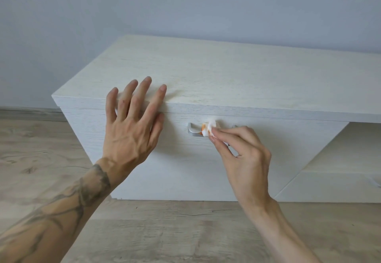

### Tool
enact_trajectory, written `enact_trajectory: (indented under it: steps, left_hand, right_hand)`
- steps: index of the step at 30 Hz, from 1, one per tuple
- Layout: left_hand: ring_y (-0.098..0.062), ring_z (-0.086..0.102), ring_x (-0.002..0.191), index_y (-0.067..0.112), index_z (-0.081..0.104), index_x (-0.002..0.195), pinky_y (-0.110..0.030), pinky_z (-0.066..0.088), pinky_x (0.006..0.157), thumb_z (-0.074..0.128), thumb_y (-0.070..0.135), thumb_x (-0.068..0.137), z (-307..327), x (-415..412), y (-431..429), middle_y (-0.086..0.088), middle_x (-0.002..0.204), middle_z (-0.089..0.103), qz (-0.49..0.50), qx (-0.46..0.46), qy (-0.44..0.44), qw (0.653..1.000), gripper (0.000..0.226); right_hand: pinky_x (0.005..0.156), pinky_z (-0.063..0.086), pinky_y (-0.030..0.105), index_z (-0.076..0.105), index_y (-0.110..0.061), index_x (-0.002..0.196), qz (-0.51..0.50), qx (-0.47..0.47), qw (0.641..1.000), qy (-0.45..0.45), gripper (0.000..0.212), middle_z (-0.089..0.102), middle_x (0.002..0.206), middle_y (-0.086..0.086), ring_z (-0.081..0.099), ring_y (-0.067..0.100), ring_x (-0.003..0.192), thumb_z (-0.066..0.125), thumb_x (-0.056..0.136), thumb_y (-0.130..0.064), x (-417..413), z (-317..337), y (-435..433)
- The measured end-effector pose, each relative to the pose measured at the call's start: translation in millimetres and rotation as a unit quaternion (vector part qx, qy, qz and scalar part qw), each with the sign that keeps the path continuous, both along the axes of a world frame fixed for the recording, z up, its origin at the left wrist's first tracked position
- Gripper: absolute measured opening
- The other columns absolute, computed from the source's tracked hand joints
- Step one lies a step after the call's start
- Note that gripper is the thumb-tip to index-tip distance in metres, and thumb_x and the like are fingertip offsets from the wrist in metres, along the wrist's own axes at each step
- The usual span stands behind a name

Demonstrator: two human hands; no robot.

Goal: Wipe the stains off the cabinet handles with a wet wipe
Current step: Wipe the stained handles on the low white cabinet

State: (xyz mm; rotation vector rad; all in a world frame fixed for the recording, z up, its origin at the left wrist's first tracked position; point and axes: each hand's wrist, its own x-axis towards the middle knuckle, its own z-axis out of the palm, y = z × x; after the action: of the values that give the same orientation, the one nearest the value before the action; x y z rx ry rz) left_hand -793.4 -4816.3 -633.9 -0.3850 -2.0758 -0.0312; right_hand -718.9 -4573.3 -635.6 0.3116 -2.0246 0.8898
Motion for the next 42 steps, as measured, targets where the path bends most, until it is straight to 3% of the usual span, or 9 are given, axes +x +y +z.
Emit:
enact_trajectory:
  steps: [7,11,14,19,27,32,35,39,42]
  left_hand:
    - [-0.039,0.040,0.145,0.019,0.036,0.162,-0.061,0.026,0.122,0.046,0.031,0.111,-6,-7,-1,-0.018,0.161,0.042,-0.010,0.011,0.027,1.000,0.053]
    - [-0.039,0.042,0.139,0.019,0.038,0.161,-0.059,0.025,0.119,0.047,0.031,0.110,-7,-11,-1,-0.019,0.159,0.045,-0.015,0.013,0.037,0.999,0.053]
    - [-0.038,0.041,0.138,0.018,0.039,0.160,-0.059,0.025,0.119,0.048,0.031,0.109,-9,-12,-1,-0.019,0.158,0.045,-0.019,0.015,0.040,0.999,0.053]
    - [-0.038,0.042,0.138,0.018,0.041,0.160,-0.060,0.026,0.119,0.049,0.031,0.109,-9,-13,-1,-0.018,0.158,0.047,-0.017,0.020,0.041,0.999,0.053]
    - [-0.038,0.041,0.137,0.019,0.039,0.160,-0.061,0.027,0.118,0.047,0.034,0.110,-10,-13,-2,-0.018,0.158,0.045,-0.021,0.019,0.036,0.999,0.053]
    - [-0.038,0.042,0.136,0.018,0.043,0.159,-0.062,0.028,0.118,0.048,0.033,0.109,-9,-13,-1,-0.018,0.157,0.047,-0.017,0.021,0.040,0.999,0.052]
    - [-0.038,0.043,0.135,0.018,0.045,0.158,-0.062,0.030,0.117,0.048,0.032,0.109,-9,-13,0,-0.018,0.156,0.049,-0.018,0.023,0.046,0.998,0.051]
    - [-0.038,0.042,0.136,0.018,0.044,0.158,-0.062,0.030,0.117,0.048,0.033,0.109,-9,-14,-1,-0.019,0.156,0.049,-0.019,0.025,0.040,0.999,0.052]
    - [-0.038,0.042,0.136,0.018,0.043,0.158,-0.062,0.030,0.117,0.049,0.033,0.109,-9,-13,-1,-0.019,0.155,0.049,-0.019,0.023,0.036,0.999,0.052]
  right_hand:
    - [0.074,0.055,0.029,0.083,-0.008,0.104,-0.013,-0.014,1.000,0.016,0.019,0.073,0.091,0.001,0.069,0.022,0.080,0.085,0.087,-0.003,2,-5,24]
    - [0.076,0.050,0.020,0.083,-0.008,0.106,0.016,0.011,1.000,0.015,0.018,0.072,0.090,0.002,0.065,0.019,0.082,0.084,0.088,-0.004,-5,-3,2]
    - [0.076,0.051,0.023,0.083,-0.009,0.106,0.017,0.031,0.999,0.019,0.019,0.072,0.089,0.001,0.065,0.019,0.082,0.085,0.088,-0.004,-5,-1,12]
    - [0.074,0.053,0.026,0.083,-0.009,0.104,-0.016,-0.033,0.999,0.018,0.017,0.072,0.088,-0.001,0.067,0.022,0.078,0.084,0.088,-0.004,2,-7,24]
    - [0.077,0.050,0.021,0.084,-0.008,0.103,0.010,0.030,0.999,0.025,0.015,0.073,0.089,0.002,0.064,0.019,0.082,0.085,0.089,-0.006,-6,-3,6]
    - [0.077,0.053,0.029,0.079,-0.011,0.104,-0.027,-0.072,0.997,-0.003,0.011,0.066,0.091,0.002,0.064,0.017,0.080,0.076,0.095,-0.005,7,-4,19]
    - [0.084,0.058,0.042,0.072,-0.019,0.114,0.017,-0.135,0.991,-0.008,0.020,0.061,0.104,-0.006,0.069,0.031,0.089,0.068,0.101,-0.004,10,5,10]
    - [0.087,0.060,0.034,0.078,-0.011,0.111,0.073,-0.104,0.991,-0.041,0.021,0.062,0.109,-0.002,0.071,0.022,0.097,0.067,0.099,0.003,6,20,-14]
    - [0.086,0.058,0.023,0.080,-0.009,0.111,0.060,-0.025,0.996,-0.056,0.023,0.066,0.112,0.000,0.070,0.011,0.088,0.074,0.093,0.003,1,21,-26]
